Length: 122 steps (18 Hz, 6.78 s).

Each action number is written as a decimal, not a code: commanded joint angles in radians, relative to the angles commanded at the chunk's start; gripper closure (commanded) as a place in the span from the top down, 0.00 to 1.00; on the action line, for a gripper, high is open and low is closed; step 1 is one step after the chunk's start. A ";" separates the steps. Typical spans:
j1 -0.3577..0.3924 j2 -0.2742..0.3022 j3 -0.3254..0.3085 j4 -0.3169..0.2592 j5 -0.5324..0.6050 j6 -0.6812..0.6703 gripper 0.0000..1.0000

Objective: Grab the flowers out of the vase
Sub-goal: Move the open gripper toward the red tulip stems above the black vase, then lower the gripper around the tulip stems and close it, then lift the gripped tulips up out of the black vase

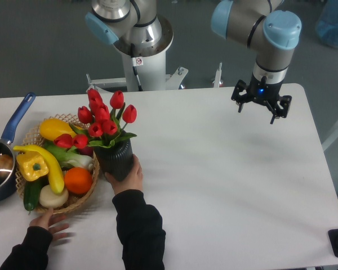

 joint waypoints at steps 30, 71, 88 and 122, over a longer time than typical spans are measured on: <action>-0.184 0.135 -0.155 -0.140 -0.698 0.107 1.00; -0.264 0.108 -0.247 -0.245 -1.037 0.318 0.82; -0.262 0.111 -0.242 -0.249 -1.060 0.308 0.04; -0.101 0.284 -0.009 -0.534 -1.290 0.059 0.03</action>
